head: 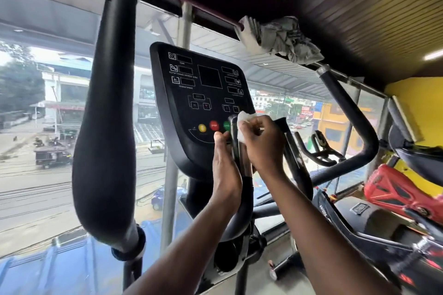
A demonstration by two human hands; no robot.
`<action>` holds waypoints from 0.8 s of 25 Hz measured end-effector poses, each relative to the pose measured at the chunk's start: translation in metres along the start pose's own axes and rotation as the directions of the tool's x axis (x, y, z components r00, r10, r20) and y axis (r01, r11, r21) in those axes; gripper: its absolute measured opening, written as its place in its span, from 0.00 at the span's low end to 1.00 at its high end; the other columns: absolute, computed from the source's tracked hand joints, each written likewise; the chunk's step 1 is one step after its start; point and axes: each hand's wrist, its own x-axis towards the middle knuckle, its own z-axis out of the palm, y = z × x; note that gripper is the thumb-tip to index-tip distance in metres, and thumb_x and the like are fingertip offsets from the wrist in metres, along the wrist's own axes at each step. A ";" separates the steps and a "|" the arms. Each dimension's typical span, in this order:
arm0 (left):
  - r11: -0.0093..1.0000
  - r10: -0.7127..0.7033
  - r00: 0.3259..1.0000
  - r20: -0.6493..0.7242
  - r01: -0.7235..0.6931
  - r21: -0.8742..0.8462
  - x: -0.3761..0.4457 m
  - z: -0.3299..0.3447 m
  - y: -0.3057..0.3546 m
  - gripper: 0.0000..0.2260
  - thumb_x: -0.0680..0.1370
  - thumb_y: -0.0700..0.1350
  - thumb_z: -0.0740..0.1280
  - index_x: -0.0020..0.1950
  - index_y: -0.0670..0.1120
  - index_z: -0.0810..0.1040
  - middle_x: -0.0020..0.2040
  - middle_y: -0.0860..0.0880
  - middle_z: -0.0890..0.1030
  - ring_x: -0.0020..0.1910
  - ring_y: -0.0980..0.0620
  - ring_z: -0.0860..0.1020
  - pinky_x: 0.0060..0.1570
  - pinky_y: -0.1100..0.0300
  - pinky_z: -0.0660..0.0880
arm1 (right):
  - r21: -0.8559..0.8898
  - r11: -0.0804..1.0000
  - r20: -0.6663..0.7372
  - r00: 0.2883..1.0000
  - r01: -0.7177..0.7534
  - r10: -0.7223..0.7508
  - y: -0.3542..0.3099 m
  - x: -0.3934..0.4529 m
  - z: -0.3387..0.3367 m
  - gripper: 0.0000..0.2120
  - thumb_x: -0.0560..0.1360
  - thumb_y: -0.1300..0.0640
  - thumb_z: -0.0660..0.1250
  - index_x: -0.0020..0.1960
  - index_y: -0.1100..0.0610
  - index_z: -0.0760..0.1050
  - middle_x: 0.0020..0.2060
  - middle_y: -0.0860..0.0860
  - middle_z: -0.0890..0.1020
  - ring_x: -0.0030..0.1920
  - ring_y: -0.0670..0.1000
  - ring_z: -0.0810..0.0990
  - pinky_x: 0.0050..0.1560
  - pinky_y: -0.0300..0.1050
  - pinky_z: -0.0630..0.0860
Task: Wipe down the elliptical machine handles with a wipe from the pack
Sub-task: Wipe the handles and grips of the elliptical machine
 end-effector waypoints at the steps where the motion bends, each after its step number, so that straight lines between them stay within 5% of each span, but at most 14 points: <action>1: 1.000 -0.011 1.000 -0.010 0.011 0.000 0.000 -0.001 -0.001 0.35 0.70 0.77 0.54 0.63 0.55 0.77 0.59 0.43 0.82 0.62 0.43 0.79 0.64 0.40 0.73 | 0.066 0.983 0.053 0.985 -0.170 0.167 0.002 0.002 0.000 0.06 0.74 0.53 0.71 0.43 0.55 0.77 0.37 0.46 0.80 0.40 0.48 0.78 0.42 0.41 0.73; 5: 1.000 0.010 0.994 -0.106 -0.009 0.008 0.002 -0.003 -0.008 0.26 0.66 0.79 0.55 0.53 0.66 0.77 0.57 0.48 0.82 0.60 0.46 0.79 0.66 0.41 0.71 | 0.159 0.799 0.440 0.766 -0.580 0.468 0.005 0.017 0.001 0.19 0.79 0.47 0.61 0.49 0.63 0.78 0.47 0.63 0.83 0.46 0.53 0.81 0.54 0.57 0.77; 7: 1.000 -0.002 0.991 -0.136 0.001 -0.009 0.001 -0.003 -0.008 0.22 0.66 0.78 0.55 0.50 0.69 0.76 0.58 0.51 0.81 0.61 0.48 0.79 0.67 0.43 0.70 | 0.155 0.728 0.491 0.691 -0.668 0.530 0.000 0.016 0.001 0.19 0.80 0.45 0.58 0.47 0.60 0.79 0.45 0.60 0.84 0.48 0.57 0.82 0.53 0.57 0.79; 9: 0.999 -0.031 0.994 -0.101 0.031 -0.009 -0.002 -0.004 -0.004 0.20 0.68 0.77 0.54 0.48 0.69 0.76 0.56 0.51 0.81 0.59 0.47 0.79 0.66 0.43 0.71 | -0.097 0.890 0.384 0.808 -0.446 0.447 -0.006 0.006 -0.005 0.18 0.81 0.47 0.57 0.39 0.56 0.76 0.40 0.58 0.82 0.44 0.57 0.80 0.43 0.47 0.75; 11: 0.994 -0.098 0.994 -0.043 0.095 -0.058 -0.005 -0.007 0.003 0.23 0.74 0.74 0.51 0.55 0.64 0.76 0.54 0.49 0.83 0.57 0.48 0.81 0.65 0.45 0.73 | -0.353 0.933 0.252 0.954 -0.066 0.162 -0.007 -0.010 -0.009 0.14 0.81 0.50 0.58 0.50 0.57 0.79 0.48 0.59 0.83 0.47 0.59 0.79 0.45 0.47 0.73; 12: 0.985 -0.142 0.990 -0.022 0.139 -0.106 -0.005 -0.008 0.004 0.25 0.76 0.71 0.50 0.59 0.58 0.76 0.54 0.48 0.84 0.56 0.48 0.82 0.64 0.47 0.74 | -0.415 0.908 0.229 0.973 0.059 0.041 -0.009 -0.015 -0.011 0.14 0.81 0.51 0.58 0.59 0.57 0.78 0.53 0.58 0.82 0.52 0.59 0.79 0.49 0.48 0.72; 15: 0.950 -0.244 0.970 0.011 0.241 -0.196 -0.002 -0.013 0.009 0.29 0.78 0.69 0.48 0.63 0.52 0.75 0.56 0.45 0.84 0.58 0.47 0.81 0.64 0.48 0.74 | -0.523 0.813 0.229 0.961 0.257 -0.156 -0.011 -0.013 -0.008 0.18 0.79 0.54 0.62 0.68 0.57 0.72 0.57 0.56 0.76 0.56 0.57 0.75 0.49 0.47 0.73; 20: 0.927 -0.265 0.960 0.090 0.279 -0.252 -0.005 -0.011 0.010 0.31 0.79 0.68 0.48 0.65 0.48 0.77 0.57 0.42 0.84 0.58 0.46 0.82 0.63 0.48 0.75 | -0.616 0.544 0.397 0.821 0.569 -0.410 -0.018 -0.018 -0.004 0.13 0.73 0.61 0.62 0.56 0.57 0.79 0.52 0.53 0.78 0.49 0.56 0.76 0.41 0.49 0.72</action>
